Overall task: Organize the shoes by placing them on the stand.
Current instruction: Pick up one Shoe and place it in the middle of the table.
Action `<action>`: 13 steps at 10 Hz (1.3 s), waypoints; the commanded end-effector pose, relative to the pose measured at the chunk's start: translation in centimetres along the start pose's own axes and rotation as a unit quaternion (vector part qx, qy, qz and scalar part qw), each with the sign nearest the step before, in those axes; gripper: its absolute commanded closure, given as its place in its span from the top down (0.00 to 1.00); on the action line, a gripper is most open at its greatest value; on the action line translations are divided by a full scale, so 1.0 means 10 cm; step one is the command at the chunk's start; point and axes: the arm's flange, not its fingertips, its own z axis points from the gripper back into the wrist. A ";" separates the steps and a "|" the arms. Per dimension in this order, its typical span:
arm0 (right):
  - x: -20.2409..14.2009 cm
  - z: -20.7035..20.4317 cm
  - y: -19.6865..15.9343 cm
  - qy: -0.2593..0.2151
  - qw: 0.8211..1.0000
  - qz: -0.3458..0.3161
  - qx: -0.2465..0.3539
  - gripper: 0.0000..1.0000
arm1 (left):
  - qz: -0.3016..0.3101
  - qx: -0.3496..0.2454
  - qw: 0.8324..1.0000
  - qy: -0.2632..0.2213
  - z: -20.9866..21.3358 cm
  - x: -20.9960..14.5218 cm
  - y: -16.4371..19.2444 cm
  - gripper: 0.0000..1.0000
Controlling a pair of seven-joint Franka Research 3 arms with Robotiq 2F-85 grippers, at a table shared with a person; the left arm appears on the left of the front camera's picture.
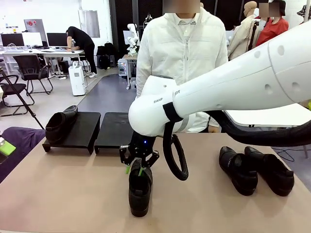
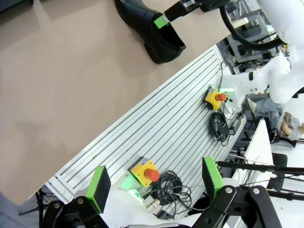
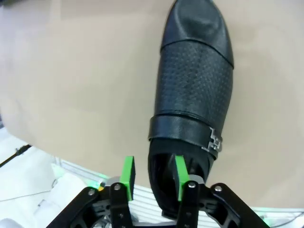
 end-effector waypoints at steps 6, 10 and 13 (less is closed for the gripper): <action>-0.32 1.95 -2.81 -0.010 0.983 0.084 0.161 1.00 | -0.008 -0.010 1.000 -0.006 0.01 0.01 0.01 1.00; -0.61 2.14 -4.26 -0.097 0.940 -0.035 0.324 1.00 | -0.008 -0.010 1.000 -0.006 0.01 0.01 0.01 1.00; -0.68 2.23 -4.48 -0.092 0.944 -0.031 0.314 1.00 | -0.008 -0.010 1.000 -0.006 0.01 0.01 0.01 1.00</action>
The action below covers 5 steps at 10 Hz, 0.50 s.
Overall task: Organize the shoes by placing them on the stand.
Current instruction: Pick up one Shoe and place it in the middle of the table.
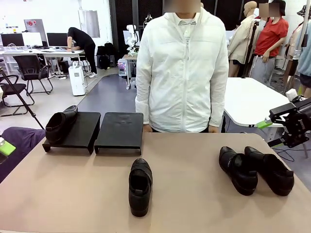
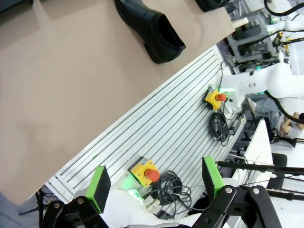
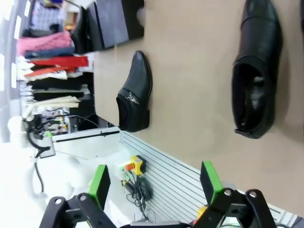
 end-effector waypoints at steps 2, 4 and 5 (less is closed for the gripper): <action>0.06 0.07 0.03 0.013 1.000 0.002 0.004 1.00 | -0.008 -0.009 1.000 -0.005 0.00 0.01 0.00 1.00; 0.06 0.07 0.03 0.013 1.000 0.002 0.004 1.00 | -0.008 -0.009 1.000 -0.005 0.00 0.01 0.00 1.00; 0.06 0.07 0.03 0.013 1.000 0.002 0.004 1.00 | -0.008 -0.009 1.000 -0.005 0.00 0.01 0.00 1.00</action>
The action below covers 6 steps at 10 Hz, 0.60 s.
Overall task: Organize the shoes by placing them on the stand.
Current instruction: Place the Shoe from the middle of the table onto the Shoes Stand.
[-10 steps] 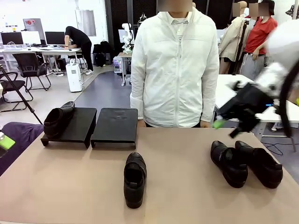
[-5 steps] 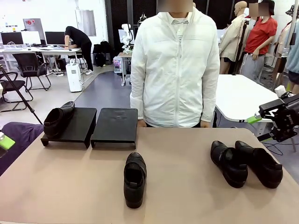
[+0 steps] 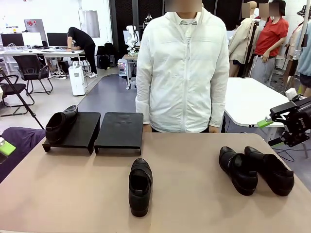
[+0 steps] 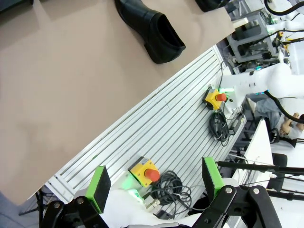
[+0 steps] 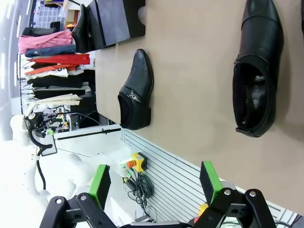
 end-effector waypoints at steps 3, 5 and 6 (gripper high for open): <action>0.03 0.04 0.01 0.004 1.000 0.002 0.001 1.00 | -0.008 -0.009 1.000 -0.005 0.00 0.01 0.00 1.00; 0.03 0.04 0.01 0.004 1.000 0.002 0.001 1.00 | 0.000 0.000 1.000 0.000 0.00 0.00 0.00 1.00; 0.03 0.04 0.01 0.004 1.000 0.002 0.001 1.00 | 0.111 0.037 0.993 0.003 -0.15 0.25 -0.11 1.00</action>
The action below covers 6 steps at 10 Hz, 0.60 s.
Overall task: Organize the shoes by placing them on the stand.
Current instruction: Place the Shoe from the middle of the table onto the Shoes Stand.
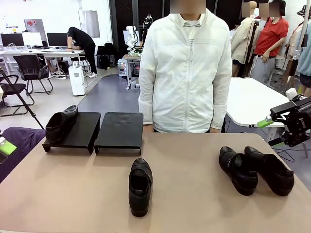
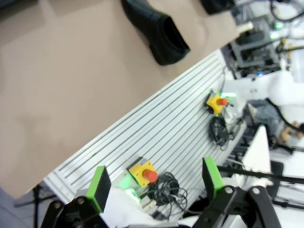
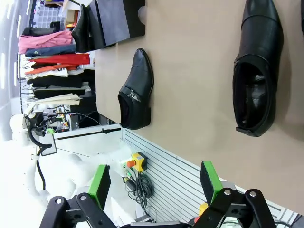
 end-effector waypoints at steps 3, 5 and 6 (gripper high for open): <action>0.03 0.04 0.01 0.004 1.000 0.003 0.001 1.00 | 0.000 0.096 0.987 0.125 -1.62 1.06 -1.49 1.00; 0.03 0.04 0.01 0.004 1.000 0.003 0.001 1.00 | -0.003 0.166 0.973 0.163 -2.65 1.38 -2.01 1.00; 0.03 0.04 0.01 0.004 1.000 0.003 0.001 1.00 | 0.016 0.187 0.971 0.145 -2.86 1.44 -2.04 1.00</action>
